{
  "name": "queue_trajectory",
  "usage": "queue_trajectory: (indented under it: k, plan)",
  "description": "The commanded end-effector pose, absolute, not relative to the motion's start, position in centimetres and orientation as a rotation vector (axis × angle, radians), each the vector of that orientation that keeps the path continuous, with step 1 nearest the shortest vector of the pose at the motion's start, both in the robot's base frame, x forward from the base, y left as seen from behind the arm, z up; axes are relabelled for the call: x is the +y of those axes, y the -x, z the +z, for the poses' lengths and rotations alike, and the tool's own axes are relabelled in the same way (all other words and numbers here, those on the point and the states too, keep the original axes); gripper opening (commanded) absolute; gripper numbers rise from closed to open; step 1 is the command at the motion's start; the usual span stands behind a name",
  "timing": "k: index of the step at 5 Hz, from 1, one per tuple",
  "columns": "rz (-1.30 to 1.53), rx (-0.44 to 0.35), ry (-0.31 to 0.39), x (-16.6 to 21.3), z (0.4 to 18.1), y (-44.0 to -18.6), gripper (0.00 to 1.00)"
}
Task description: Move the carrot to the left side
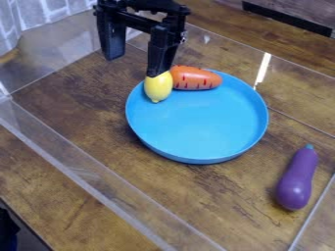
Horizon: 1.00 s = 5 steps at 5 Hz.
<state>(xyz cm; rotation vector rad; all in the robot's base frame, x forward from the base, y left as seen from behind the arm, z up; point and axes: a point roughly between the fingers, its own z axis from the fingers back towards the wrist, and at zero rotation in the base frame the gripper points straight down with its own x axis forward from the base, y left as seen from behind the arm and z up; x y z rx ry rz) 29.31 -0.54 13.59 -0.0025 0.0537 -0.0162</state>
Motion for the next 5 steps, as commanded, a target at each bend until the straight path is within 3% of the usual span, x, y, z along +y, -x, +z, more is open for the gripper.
queue_trajectory:
  k: [1,3,4,5]
  plan:
    - [-0.029,0.059,0.005,0.3,13.5,-29.8,1.00]
    - [0.004,0.055,0.002,2.0,14.0,-30.4,1.00]
    - [0.036,0.061,0.000,2.6,13.3,-30.6,1.00]
    - [-0.007,0.066,0.001,1.2,13.0,-31.0,1.00]
